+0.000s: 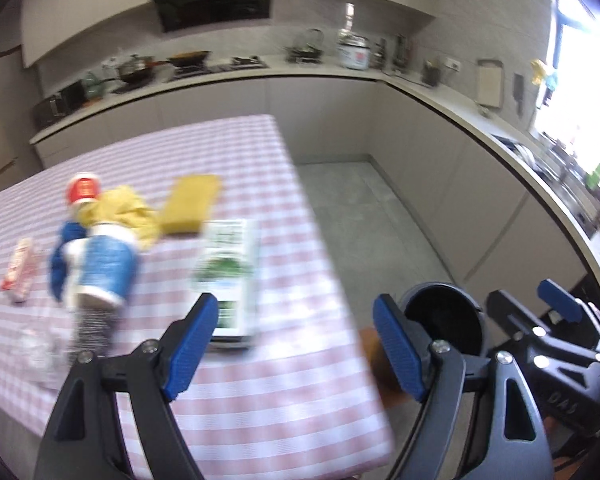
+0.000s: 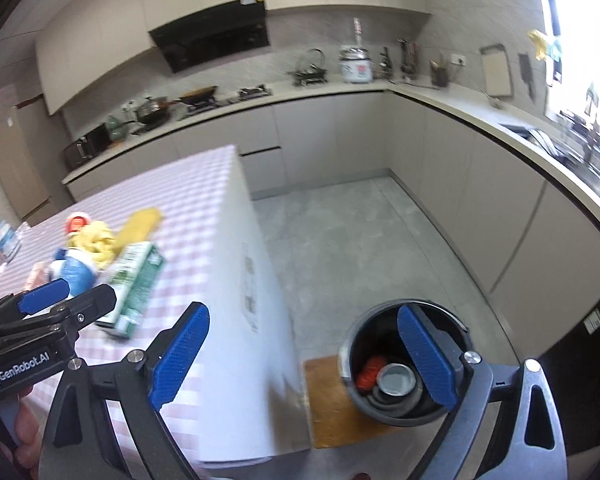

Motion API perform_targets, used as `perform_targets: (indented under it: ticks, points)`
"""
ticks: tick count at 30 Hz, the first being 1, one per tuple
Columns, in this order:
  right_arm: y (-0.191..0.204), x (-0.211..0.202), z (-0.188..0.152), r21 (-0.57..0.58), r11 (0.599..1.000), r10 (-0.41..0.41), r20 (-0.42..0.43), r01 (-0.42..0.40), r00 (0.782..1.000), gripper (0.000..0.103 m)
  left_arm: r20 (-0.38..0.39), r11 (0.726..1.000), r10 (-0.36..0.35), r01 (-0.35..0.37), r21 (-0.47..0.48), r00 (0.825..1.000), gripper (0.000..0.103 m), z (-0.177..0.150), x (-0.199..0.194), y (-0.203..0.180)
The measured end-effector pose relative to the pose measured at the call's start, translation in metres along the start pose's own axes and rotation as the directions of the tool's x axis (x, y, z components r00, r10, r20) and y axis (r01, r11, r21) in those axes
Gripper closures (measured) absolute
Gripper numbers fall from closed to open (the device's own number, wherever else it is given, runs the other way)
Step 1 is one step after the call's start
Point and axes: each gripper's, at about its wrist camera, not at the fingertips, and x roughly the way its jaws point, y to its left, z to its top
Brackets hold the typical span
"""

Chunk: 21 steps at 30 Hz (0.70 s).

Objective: Collect trash
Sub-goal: 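Move both tools back toward the table items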

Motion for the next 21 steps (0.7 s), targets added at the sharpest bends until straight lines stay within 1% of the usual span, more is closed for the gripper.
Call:
perform_targets:
  ticks: [5,9,15,17,21]
  points:
    - [0.056,0.002,0.005,-0.049,0.998,0.041,0.006,-0.041,0.999,0.006,0.017,0.995,0.084,-0.082,-0.061,0.996,0.022,-0.003,-0.013,0.069]
    - [0.098,0.005,0.005,-0.060,0.995,0.079,0.014,-0.078,0.997,0.006,0.025,0.984,0.147,-0.143,-0.110,0.989,0.022,-0.008,-0.019,0.125]
    - [0.154,0.008,0.004,-0.061,0.993,0.106,0.032,-0.104,0.994,0.006,0.043,0.973,0.194,-0.186,-0.140,0.980,0.022,-0.019,-0.027,0.186]
    - [0.171,0.009,0.000,-0.059,0.993,0.108,0.032,-0.106,0.994,0.006,0.041,0.973,0.193,-0.185,-0.141,0.980,0.022,-0.023,-0.029,0.207]
    - [0.208,0.009,-0.008,-0.055,0.994,0.099,0.037,-0.097,0.994,0.006,0.044,0.974,0.199,-0.193,-0.120,0.979,0.022,-0.028,-0.035,0.236]
